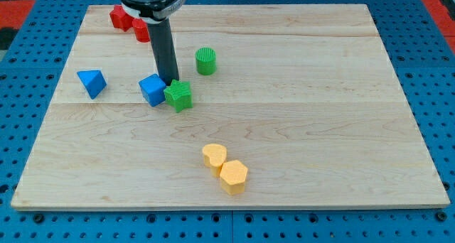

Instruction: Move the blue cube closer to the blue triangle

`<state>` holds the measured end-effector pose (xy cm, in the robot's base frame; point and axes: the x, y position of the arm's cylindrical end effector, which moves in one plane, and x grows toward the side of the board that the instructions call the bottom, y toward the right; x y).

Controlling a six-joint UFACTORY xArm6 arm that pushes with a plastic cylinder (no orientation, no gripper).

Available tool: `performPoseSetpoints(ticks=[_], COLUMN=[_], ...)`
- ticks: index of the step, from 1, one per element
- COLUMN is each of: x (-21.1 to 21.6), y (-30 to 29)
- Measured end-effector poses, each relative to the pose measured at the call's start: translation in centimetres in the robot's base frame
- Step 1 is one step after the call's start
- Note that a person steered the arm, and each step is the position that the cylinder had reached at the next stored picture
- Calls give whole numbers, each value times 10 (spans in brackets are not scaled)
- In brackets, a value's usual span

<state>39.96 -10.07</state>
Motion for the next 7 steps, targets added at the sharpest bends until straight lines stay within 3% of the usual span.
performPoseSetpoints(ticks=[7], x=[57], y=[-39])
